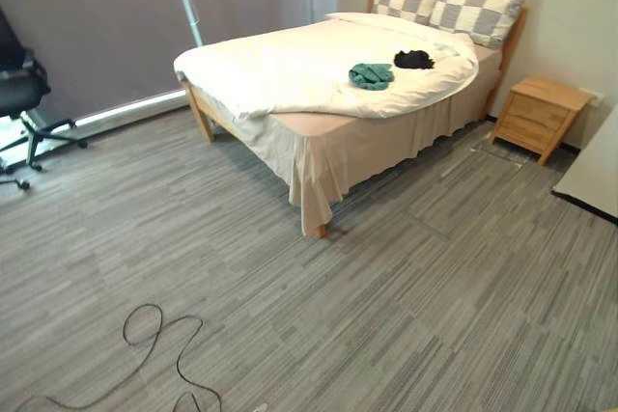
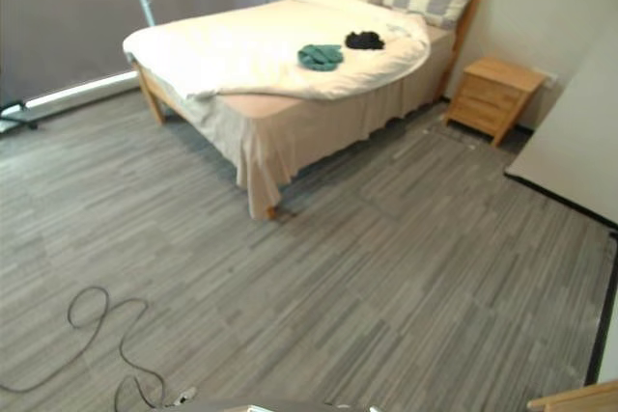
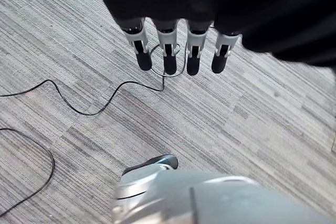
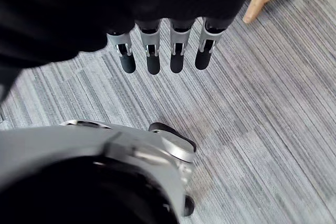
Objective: Tidy up the quilt and then pick up the clothes from the bed and put them into the laundry hamper.
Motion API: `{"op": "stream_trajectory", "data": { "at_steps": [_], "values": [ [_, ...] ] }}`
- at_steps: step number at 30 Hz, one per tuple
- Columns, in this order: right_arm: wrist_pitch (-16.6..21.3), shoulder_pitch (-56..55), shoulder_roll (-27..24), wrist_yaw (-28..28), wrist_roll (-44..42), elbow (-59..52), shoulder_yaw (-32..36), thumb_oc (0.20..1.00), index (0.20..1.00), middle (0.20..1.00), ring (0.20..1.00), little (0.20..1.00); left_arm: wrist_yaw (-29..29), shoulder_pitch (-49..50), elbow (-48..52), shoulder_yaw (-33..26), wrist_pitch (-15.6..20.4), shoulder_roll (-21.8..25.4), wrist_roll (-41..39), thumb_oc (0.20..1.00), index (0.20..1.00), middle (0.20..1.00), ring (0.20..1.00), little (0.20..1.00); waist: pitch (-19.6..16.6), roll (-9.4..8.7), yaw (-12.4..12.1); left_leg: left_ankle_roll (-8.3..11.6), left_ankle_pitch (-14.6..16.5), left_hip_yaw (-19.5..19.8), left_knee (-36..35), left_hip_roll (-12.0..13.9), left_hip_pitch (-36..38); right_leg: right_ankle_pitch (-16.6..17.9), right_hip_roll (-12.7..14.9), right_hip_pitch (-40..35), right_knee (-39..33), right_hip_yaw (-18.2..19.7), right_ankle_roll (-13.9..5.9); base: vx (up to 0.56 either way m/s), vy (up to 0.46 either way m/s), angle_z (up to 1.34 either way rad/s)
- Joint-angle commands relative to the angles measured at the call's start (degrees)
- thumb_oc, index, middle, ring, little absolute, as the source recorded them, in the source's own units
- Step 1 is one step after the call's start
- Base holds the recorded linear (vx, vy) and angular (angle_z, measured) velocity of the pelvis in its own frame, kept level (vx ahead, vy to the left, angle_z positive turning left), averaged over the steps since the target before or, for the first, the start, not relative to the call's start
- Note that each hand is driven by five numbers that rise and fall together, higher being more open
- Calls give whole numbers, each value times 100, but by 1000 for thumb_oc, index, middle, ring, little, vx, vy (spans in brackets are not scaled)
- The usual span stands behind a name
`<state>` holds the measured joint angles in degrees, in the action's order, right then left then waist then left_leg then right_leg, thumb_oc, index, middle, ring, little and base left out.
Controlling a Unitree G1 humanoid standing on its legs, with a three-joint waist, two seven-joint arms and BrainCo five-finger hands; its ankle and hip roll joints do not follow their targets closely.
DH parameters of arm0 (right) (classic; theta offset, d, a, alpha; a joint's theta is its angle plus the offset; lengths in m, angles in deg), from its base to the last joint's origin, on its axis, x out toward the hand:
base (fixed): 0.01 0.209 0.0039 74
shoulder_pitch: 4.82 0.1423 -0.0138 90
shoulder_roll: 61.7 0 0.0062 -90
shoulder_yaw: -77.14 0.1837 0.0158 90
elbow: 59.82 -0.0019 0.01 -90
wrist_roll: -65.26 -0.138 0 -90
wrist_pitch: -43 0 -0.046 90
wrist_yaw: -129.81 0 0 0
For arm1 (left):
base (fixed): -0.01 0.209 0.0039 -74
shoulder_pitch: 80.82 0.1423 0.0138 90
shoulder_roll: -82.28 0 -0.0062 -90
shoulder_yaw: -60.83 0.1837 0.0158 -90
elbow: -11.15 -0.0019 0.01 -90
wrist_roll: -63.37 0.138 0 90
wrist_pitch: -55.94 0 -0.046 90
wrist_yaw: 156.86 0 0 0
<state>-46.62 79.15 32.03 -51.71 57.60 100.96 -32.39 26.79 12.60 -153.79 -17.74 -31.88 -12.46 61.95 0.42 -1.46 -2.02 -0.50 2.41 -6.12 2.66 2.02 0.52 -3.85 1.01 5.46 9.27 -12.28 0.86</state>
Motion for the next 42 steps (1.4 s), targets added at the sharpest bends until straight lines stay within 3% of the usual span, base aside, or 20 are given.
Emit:
{"op": "stream_trajectory", "data": {
  "at_steps": [1, 12, 20, 23, 24, 25, 27, 29, 30, 31, 32, 34, 35, 38, 39, 40, 41, 42],
  "values": [
    [199, 721, 355, 21, -316, 118, -71, 1000, 1000, 1000, 1000, 1000, 23, -453, -179, 26, 133, -31, 41, 1000, 1000, 1000, 1000, 1000, 445, -117, -122, 213, -118, -223, -766, -77, 537, 444, 458, -1234, -1427, -159, -768, 0, 0, 0],
    [148, 816, 261, -24, -156, 136, -125, 1000, 1000, 1000, 1000, 1000, 88, -587, -78, 295, 155, 90, 367, 1000, 1000, 1000, 1000, 1000, 604, -100, -119, 163, -82, -246, -766, -95, 500, 492, 473, -1148, -1427, -79, -789, 12, 4, -4],
    [127, 1010, 147, -174, 191, 102, -314, 1000, 1000, 1000, 1000, 1000, 297, -961, 510, 882, 386, 287, 826, 1000, 1000, 1000, 1000, 1000, 948, -63, -53, 64, -71, -329, -766, -141, 340, 560, 497, -906, -1360, 53, -806, 7, 32, -13],
    [130, 1127, 147, -148, 211, 96, -291, 1000, 1000, 1000, 1000, 1000, 290, -1215, 561, 703, 387, 413, 505, 1000, 1000, 1000, 1000, 1000, 1068, -65, -103, -66, 1, -438, -766, -158, 224, 410, 599, -344, -307, -40, -968, 49, 91, -19],
    [130, 1128, 147, -148, 211, 96, -291, 1000, 1000, 1000, 1000, 1000, 289, -1216, 561, 702, 387, 414, 504, 1000, 1000, 1000, 1000, 1000, 1061, -70, -106, -70, 0, -441, -766, -164, 216, 396, 607, -321, -279, -33, -972, 111, 164, -23],
    [110, 1117, 158, -105, 190, 100, -208, 1000, 1000, 1000, 1000, 1000, 309, -1230, 543, 590, 388, 403, 326, 1000, 1000, 1000, 1000, 1000, 1200, 0, -17, -163, 100, -484, -766, -197, 378, 749, 839, 287, 1073, -104, -1302, 135, 181, -28],
    [132, 1171, 166, -140, 62, 31, -86, 1000, 1000, 1000, 1000, 1000, 359, -1293, 519, 575, 377, 376, 227, 1000, 1000, 1000, 1000, 1000, 1346, 82, 94, -180, 189, -451, -766, -104, 589, 1032, 856, 802, 1969, -39, -1339, 257, 142, -37],
    [149, 1177, 179, -162, 5, 8, -56, 1000, 1000, 1000, 1000, 1000, 374, -1328, 498, 580, 384, 376, 194, 1000, 1000, 1000, 1000, 1000, 1404, 107, 143, -149, 237, -403, -766, -62, 684, 976, 849, 983, 2031, -24, -1309, 317, -28, 11],
    [187, 1172, 203, -207, -135, -37, -31, 1000, 1000, 1000, 1000, 1000, 408, -1410, 404, 648, 421, 353, 222, 1000, 1000, 1000, 1000, 1000, 1453, 43, 264, -33, 435, -303, -766, -72, 877, 850, 862, 1147, 1293, -71, -1209, 305, -91, 29],
    [187, 1171, 202, -207, -136, -37, -32, 1000, 1000, 1000, 1000, 1000, 408, -1410, 401, 648, 423, 351, 222, 1000, 1000, 1000, 1000, 1000, 1470, 57, 277, -28, 444, -288, -766, -55, 900, 844, 852, 1109, 1279, -94, -1208, 729, -277, 38],
    [220, 1145, 249, -221, -178, -29, -19, 1000, 1000, 1000, 1000, 1000, 397, -1479, 208, 758, 442, 299, 371, 1000, 1000, 1000, 1000, 1000, 1480, -18, 440, 167, 741, -220, -766, -31, 1192, 1014, 952, 1144, -181, -241, -1187, 430, -190, 38],
    [206, 1123, 265, -213, -185, -23, 14, 1000, 1000, 1000, 1000, 1000, 388, -1486, 134, 760, 449, 303, 462, 1000, 1000, 1000, 1000, 1000, 1469, -24, 524, 281, 842, -201, -766, 58, 1310, 1193, 1062, 1208, -697, -308, -1242, 623, -281, 56],
    [179, 1043, 311, -173, -143, -25, 40, 1000, 1000, 1000, 1000, 1000, 372, -1451, -8, 759, 457, 321, 653, 1000, 1000, 1000, 1000, 1000, 1424, -22, 635, 445, 1006, -204, -766, 229, 1556, 1465, 1309, 1419, -1109, -380, -1370, 618, -276, 68],
    [175, 898, 280, -107, -116, -34, 69, 1000, 1000, 1000, 1000, 1000, 303, -1359, -113, 793, 473, 303, 865, 1000, 1000, 1000, 1000, 1000, 1333, -2, 704, 556, 1069, -193, -766, 370, 1873, 1565, 1358, 1463, -994, -496, -1388, 743, -297, 53],
    [200, 818, 218, -61, -64, -74, 9, 1000, 1000, 1000, 1000, 1000, 305, -1148, -194, 695, 437, 284, 875, 1000, 1000, 1000, 1000, 1000, 1269, 113, 721, 760, 234, -214, -104, 711, 1969, 1531, 1127, 1283, -758, -601, -1111, 661, -349, 9],
    [213, 789, 193, -44, -36, -51, -50, 1000, 1000, 1000, 1000, 1000, 320, -1077, -194, 658, 419, 272, 846, 1000, 1000, 1000, 1000, 1000, 1252, 143, 658, 846, -348, -328, 716, 944, 1704, 1428, 927, 1048, -766, -704, -936, 661, -350, 3],
    [213, 788, 191, -44, -36, -52, -50, 1000, 1000, 1000, 1000, 1000, 320, -1075, -193, 658, 419, 271, 846, 1000, 1000, 1000, 1000, 1000, 1248, 153, 664, 851, -341, -321, 728, 958, 1694, 1427, 917, 1045, -772, -715, -933, 487, -343, 18],
    [196, 789, 143, -61, -11, -70, -140, 1000, 1000, 1000, 1000, 1000, 347, -1043, -158, 640, 387, 299, 827, 1000, 1000, 1000, 1000, 1000, 1293, 188, 528, 886, -807, -207, 1886, 1199, 1185, 1246, 626, 678, -887, -786, -754, 331, -351, 16]
  ]
}}
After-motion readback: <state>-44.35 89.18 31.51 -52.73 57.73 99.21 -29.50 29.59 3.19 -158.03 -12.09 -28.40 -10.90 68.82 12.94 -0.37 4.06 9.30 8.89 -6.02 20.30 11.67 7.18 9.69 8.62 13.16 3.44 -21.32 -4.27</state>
